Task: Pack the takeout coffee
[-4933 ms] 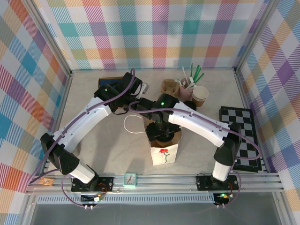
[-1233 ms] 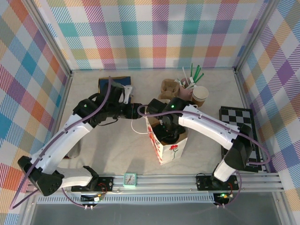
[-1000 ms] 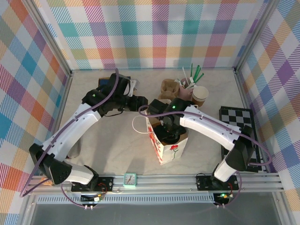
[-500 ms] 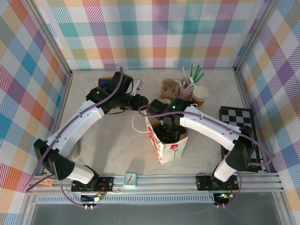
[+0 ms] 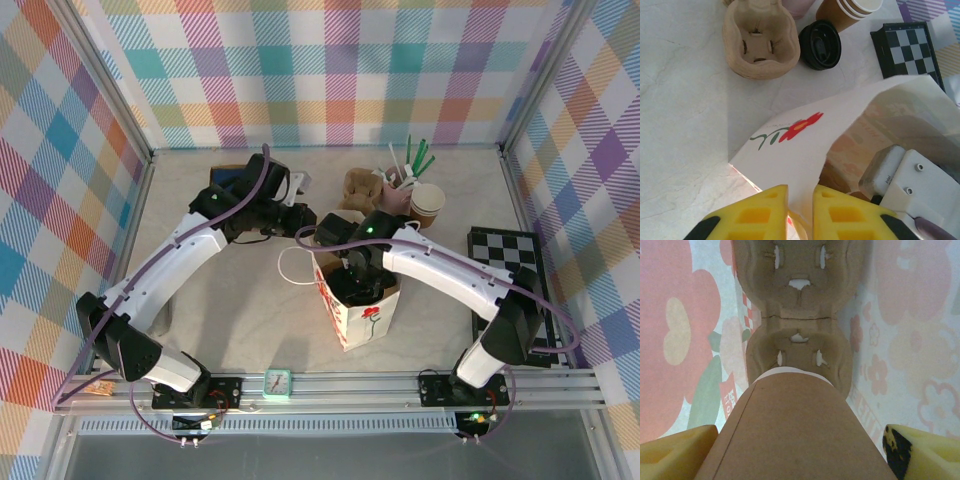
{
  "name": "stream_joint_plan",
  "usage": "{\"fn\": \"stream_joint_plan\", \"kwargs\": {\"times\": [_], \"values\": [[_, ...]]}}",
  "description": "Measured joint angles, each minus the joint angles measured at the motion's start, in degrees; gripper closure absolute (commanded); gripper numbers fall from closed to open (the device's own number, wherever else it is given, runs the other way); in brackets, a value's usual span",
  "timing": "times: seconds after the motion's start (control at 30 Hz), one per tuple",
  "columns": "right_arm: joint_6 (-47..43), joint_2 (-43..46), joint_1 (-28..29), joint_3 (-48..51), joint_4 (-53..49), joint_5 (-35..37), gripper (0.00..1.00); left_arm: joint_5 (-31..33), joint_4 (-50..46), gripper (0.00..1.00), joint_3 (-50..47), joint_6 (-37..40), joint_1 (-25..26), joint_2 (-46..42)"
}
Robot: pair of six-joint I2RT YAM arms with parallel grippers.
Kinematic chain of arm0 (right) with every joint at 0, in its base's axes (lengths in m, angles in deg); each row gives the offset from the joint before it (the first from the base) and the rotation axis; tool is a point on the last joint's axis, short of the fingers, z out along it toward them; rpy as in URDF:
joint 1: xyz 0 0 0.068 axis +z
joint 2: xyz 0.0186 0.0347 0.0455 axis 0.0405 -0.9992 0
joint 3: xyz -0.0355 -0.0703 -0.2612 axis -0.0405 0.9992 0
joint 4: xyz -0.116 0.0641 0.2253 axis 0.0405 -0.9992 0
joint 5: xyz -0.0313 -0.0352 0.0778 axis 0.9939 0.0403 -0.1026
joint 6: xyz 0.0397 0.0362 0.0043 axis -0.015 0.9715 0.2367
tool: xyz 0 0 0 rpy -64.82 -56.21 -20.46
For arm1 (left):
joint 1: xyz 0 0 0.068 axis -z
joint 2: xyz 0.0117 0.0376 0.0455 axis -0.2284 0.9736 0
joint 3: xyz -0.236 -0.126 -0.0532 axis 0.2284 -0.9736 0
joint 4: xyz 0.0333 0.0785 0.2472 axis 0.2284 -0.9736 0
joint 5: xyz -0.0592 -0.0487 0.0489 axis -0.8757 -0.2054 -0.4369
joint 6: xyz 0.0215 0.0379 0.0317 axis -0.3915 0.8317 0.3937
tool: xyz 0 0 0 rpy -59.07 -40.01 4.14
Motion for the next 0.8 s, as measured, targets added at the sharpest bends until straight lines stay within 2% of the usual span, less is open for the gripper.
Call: {"fn": "stream_joint_plan", "kwargs": {"times": [0.8], "values": [[0.6, 0.0, 0.0, 1.2, 1.3, -0.2, 0.66, 3.0, -1.1, 0.87, 0.5, -0.3, 1.7, -0.1]]}}
